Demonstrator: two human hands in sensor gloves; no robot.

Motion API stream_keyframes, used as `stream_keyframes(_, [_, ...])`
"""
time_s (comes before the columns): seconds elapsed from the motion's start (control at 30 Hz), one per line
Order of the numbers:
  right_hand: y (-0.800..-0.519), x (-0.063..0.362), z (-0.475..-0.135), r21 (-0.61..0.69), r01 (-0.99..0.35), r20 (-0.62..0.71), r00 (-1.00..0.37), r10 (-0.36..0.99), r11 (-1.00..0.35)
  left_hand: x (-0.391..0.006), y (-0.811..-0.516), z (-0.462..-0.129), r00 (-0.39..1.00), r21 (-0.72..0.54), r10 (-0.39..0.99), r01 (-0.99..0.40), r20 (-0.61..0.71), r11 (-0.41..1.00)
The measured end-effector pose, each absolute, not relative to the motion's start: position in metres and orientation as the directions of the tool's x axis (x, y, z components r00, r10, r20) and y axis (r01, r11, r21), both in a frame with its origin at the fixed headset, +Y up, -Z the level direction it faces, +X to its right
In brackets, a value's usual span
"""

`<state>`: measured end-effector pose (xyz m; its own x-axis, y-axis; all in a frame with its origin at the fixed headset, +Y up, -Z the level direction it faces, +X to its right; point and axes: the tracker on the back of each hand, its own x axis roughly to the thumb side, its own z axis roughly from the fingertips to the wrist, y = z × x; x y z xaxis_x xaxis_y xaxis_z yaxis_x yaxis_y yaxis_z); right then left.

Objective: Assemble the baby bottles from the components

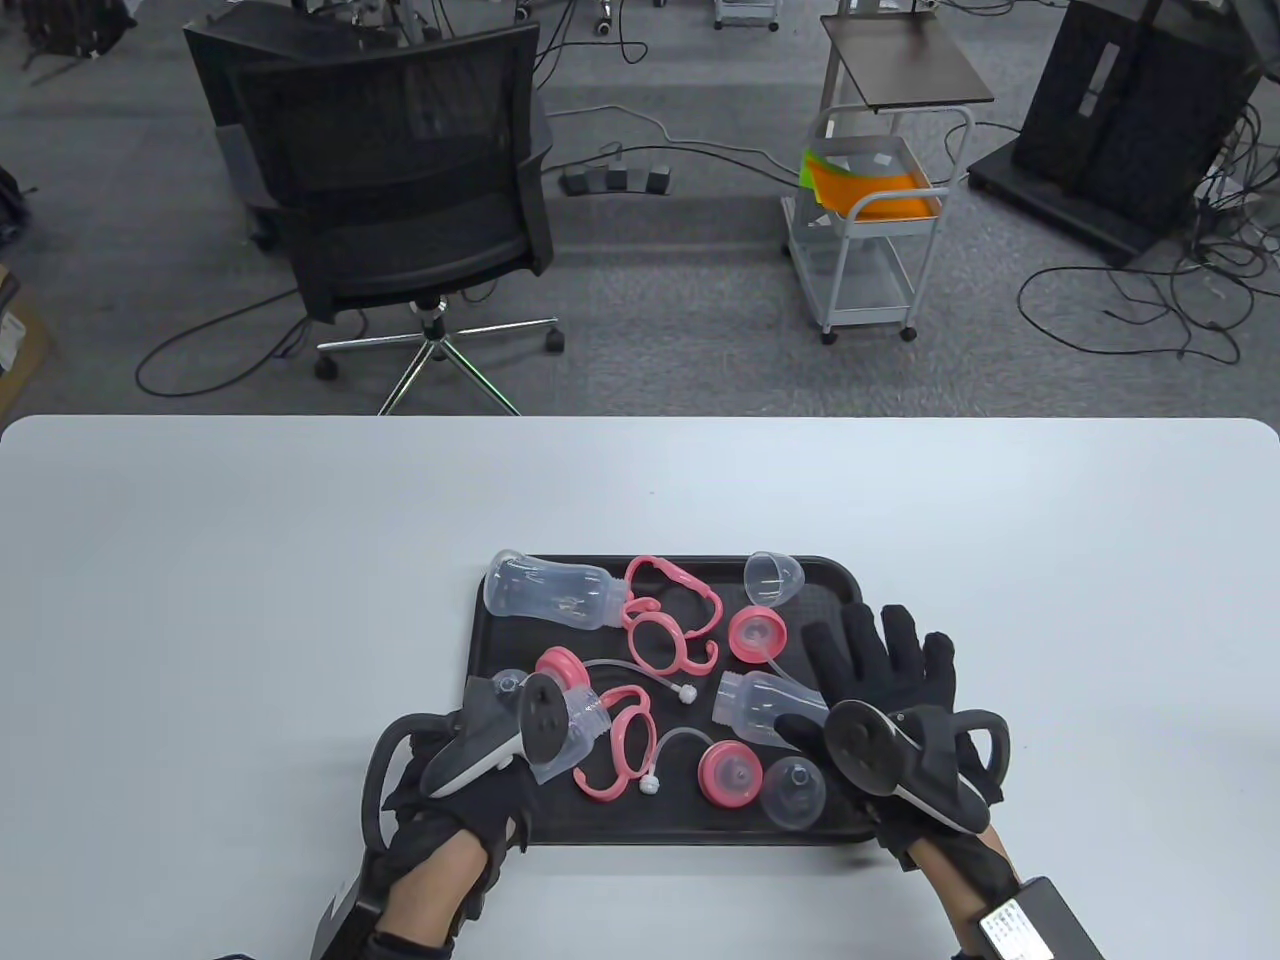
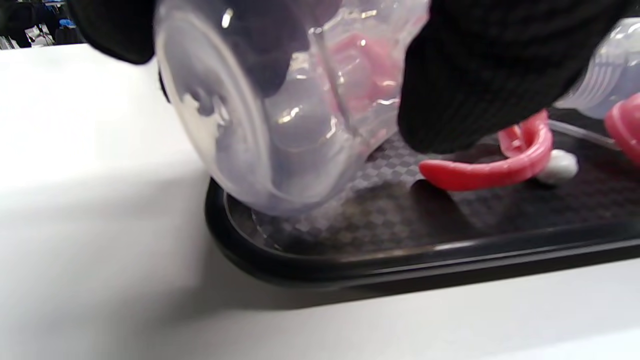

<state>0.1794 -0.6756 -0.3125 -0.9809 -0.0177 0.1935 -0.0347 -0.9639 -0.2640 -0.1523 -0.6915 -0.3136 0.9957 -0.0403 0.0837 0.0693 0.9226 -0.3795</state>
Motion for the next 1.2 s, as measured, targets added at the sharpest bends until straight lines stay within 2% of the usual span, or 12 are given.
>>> stream_keyframes(0.17, [-0.671,0.175,-0.309,-0.283,-0.037,0.203,-0.979,-0.022,-0.958,-0.160,-0.678,-0.310,0.999,-0.342,-0.025,0.038,0.043,0.939])
stream_keyframes(0.3, [-0.658,0.170,-0.301,-0.341,-0.082,0.208,-0.978,0.010,-0.937,-0.173,-0.660,-0.305,0.995,-0.294,0.099,-0.085,0.030,0.952])
stream_keyframes(0.4, [-0.653,0.161,-0.294,-0.362,-0.133,0.183,-0.981,0.070,-0.923,-0.187,-0.649,-0.302,0.978,-0.219,0.206,-0.196,0.020,0.956])
stream_keyframes(0.53, [-0.643,0.142,-0.294,-0.352,-0.133,0.182,-0.981,0.071,-0.927,-0.204,-0.641,-0.300,0.945,-0.049,0.327,-0.326,-0.004,0.944])
stream_keyframes(0.6, [-0.635,0.128,-0.293,-0.351,-0.119,0.178,-0.982,0.058,-0.929,-0.211,-0.640,-0.300,0.913,0.048,0.408,-0.408,-0.010,0.912])
stream_keyframes(0.83, [-0.619,0.082,-0.289,-0.344,-0.082,0.216,-0.976,0.006,-0.936,-0.236,-0.649,-0.306,0.740,0.139,0.673,-0.667,0.007,0.732])
stream_keyframes(0.9, [-0.618,0.068,-0.289,-0.334,-0.074,0.227,-0.974,-0.004,-0.940,-0.242,-0.652,-0.307,0.714,0.184,0.701,-0.689,0.003,0.701])
stream_keyframes(1.03, [-0.621,0.052,-0.291,-0.317,-0.063,0.218,-0.976,-0.008,-0.946,-0.248,-0.659,-0.310,0.662,0.198,0.749,-0.739,0.035,0.644])
stream_keyframes(1.2, [-0.637,0.033,-0.297,-0.254,-0.021,0.204,-0.979,-0.033,-0.967,-0.253,-0.664,-0.312,0.650,0.227,0.760,-0.743,0.020,0.630])
